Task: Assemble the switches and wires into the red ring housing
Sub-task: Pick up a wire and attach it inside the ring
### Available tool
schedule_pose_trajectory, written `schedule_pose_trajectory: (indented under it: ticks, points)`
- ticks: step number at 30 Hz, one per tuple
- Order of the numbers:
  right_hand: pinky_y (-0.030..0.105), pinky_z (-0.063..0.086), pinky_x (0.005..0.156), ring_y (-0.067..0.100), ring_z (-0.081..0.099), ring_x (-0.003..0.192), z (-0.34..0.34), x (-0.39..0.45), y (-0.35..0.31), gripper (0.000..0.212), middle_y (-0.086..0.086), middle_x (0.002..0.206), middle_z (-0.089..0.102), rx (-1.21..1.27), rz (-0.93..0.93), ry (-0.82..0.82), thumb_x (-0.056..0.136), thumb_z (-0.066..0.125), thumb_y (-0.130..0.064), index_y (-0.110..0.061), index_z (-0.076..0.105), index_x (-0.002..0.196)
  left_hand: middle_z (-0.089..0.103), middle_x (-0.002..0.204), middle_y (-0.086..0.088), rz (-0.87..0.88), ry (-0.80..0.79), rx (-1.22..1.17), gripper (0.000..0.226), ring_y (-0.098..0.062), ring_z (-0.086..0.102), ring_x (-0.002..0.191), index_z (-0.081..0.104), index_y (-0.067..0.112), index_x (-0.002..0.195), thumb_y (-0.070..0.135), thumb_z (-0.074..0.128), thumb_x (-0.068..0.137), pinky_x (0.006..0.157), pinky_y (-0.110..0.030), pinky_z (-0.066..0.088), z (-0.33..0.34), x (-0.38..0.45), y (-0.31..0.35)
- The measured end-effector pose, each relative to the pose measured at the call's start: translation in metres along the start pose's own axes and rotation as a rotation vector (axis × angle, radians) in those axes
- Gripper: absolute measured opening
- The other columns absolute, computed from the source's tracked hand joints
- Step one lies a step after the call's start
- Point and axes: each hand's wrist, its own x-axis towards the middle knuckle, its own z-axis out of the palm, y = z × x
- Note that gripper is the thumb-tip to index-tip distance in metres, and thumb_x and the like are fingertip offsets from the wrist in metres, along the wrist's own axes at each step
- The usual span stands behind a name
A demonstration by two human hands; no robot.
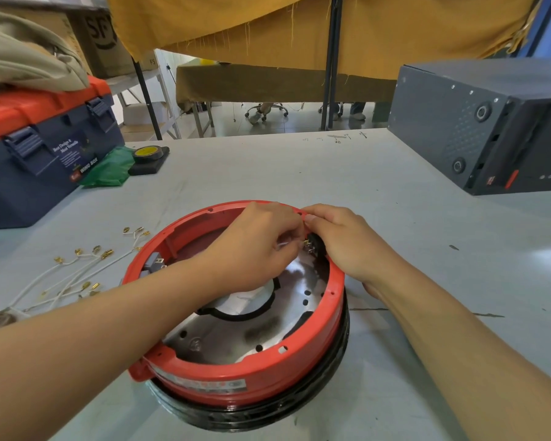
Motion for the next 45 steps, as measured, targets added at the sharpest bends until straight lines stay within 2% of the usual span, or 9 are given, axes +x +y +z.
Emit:
schedule_pose_trajectory:
  ticks: [11,17,21,27,31,36,38,42,45]
  points:
    - [0.048,0.047,0.092,0.028,0.064,0.095,-0.004,0.001,0.002,0.028,0.011,0.096,0.071,0.020,-0.010,-0.054,0.097,0.042,-0.021,-0.018,0.070,0.097,0.071,0.077,0.008,-0.161,-0.120,-0.218,0.006,-0.001,0.062,0.070,0.075,0.017,0.084,0.017,0.069,0.082,0.065,-0.010,0.044,-0.016,0.000,-0.005]
    - [0.040,0.049,0.094,0.016,0.064,0.096,-0.007,0.004,0.005,0.031,-0.001,0.100,0.071,0.030,-0.011,-0.062,0.097,0.044,-0.025,-0.035,0.061,0.121,0.073,0.079,0.003,-0.263,-0.113,-0.312,0.006,-0.013,0.067,0.076,0.075,0.024,0.082,0.023,0.069,0.083,0.079,-0.032,0.053,-0.036,0.001,-0.013]
    - [0.039,0.051,0.092,0.013,0.068,0.090,-0.011,0.006,0.009,0.026,-0.006,0.095,0.073,0.068,-0.008,-0.059,0.093,0.054,-0.025,-0.033,0.065,0.115,0.073,0.084,0.009,-0.334,-0.077,-0.352,0.010,-0.010,0.067,0.080,0.075,0.030,0.084,0.033,0.065,0.084,0.079,-0.029,0.054,-0.053,-0.010,-0.025]
    - [0.043,0.051,0.093,0.013,0.069,0.091,-0.014,0.008,0.014,0.025,-0.010,0.094,0.074,0.088,0.000,-0.061,0.091,0.058,-0.025,-0.033,0.066,0.113,0.074,0.089,0.009,-0.451,0.102,-0.470,0.015,-0.007,0.068,0.086,0.075,0.030,0.087,0.024,0.062,0.088,0.081,-0.024,0.052,-0.063,-0.045,-0.045]
    - [0.051,0.050,0.092,0.029,0.068,0.092,-0.014,0.006,0.013,0.024,-0.010,0.091,0.074,0.070,-0.001,-0.047,0.092,0.055,-0.024,-0.035,0.067,0.110,0.073,0.091,0.012,-0.549,0.293,-0.516,0.016,-0.002,0.067,0.085,0.074,0.030,0.085,0.018,0.063,0.087,0.073,-0.012,0.050,-0.066,-0.071,-0.060]
    - [0.051,0.047,0.096,0.031,0.066,0.096,-0.014,0.005,0.011,0.024,-0.007,0.091,0.075,0.052,-0.007,-0.032,0.093,0.055,-0.020,-0.035,0.068,0.108,0.068,0.101,0.014,-0.698,0.418,-0.321,0.021,-0.004,0.064,0.092,0.071,0.029,0.089,0.011,0.060,0.089,0.074,-0.016,0.043,-0.070,-0.107,-0.084]
    - [0.049,0.047,0.097,0.027,0.067,0.096,-0.015,0.005,0.010,0.025,-0.007,0.091,0.075,0.043,-0.009,-0.031,0.093,0.055,-0.020,-0.035,0.069,0.107,0.067,0.102,0.010,-0.759,0.351,-0.167,0.021,-0.009,0.063,0.093,0.069,0.029,0.094,0.011,0.059,0.090,0.074,-0.020,0.044,-0.070,-0.121,-0.092]
    - [0.047,0.046,0.098,0.021,0.067,0.097,-0.016,0.005,0.010,0.025,-0.008,0.094,0.074,0.026,-0.008,-0.028,0.093,0.055,-0.021,-0.036,0.069,0.107,0.058,0.129,0.006,-0.780,0.019,0.096,0.027,-0.014,0.051,0.118,0.064,0.023,0.117,0.019,0.055,0.092,0.099,-0.026,0.035,-0.061,-0.140,-0.102]
    - [0.049,0.047,0.097,0.023,0.067,0.098,-0.016,0.004,0.009,0.025,-0.004,0.095,0.074,0.023,0.001,-0.038,0.094,0.054,-0.021,-0.037,0.068,0.108,0.050,0.139,0.009,-0.760,-0.026,0.107,0.031,-0.012,0.046,0.127,0.061,0.021,0.123,0.023,0.054,0.093,0.104,-0.024,0.029,-0.057,-0.142,-0.100]
